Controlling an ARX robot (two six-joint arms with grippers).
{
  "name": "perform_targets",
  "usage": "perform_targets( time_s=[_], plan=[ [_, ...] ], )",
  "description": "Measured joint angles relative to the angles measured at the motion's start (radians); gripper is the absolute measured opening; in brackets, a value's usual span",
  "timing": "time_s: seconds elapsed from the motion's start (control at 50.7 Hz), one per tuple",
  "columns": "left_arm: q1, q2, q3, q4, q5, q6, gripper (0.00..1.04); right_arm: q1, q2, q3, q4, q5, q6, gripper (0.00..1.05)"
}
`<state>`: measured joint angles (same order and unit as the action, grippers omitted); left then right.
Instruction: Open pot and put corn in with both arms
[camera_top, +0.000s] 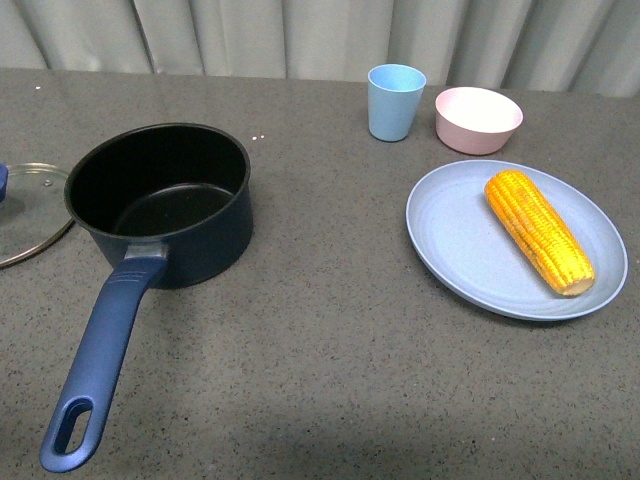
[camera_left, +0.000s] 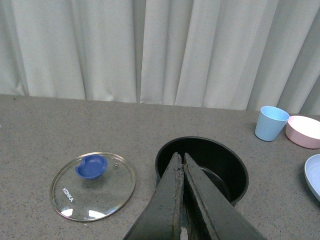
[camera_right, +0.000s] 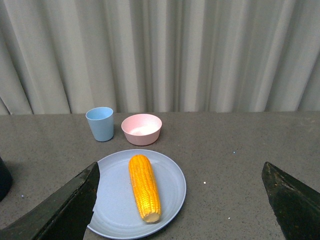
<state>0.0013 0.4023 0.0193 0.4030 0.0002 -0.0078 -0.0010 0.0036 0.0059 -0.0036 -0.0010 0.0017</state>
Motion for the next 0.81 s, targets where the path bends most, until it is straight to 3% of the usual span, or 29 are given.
perform_targets(
  time_s=[0.611, 0.69, 0.809],
  plan=[
    [0.0, -0.233, 0.0, -0.23, 0.0, 0.0, 0.04, 0.0, 0.0, 0.0, 0.0, 0.0, 0.0, 0.95],
    [0.0, -0.361, 0.0, -0.387, 0.0, 0.0, 0.04, 0.0, 0.0, 0.0, 0.0, 0.0, 0.0, 0.95],
    [0.0, -0.396, 0.0, -0.401, 0.0, 0.0, 0.04, 0.0, 0.0, 0.0, 0.0, 0.0, 0.0, 0.95]
  ],
)
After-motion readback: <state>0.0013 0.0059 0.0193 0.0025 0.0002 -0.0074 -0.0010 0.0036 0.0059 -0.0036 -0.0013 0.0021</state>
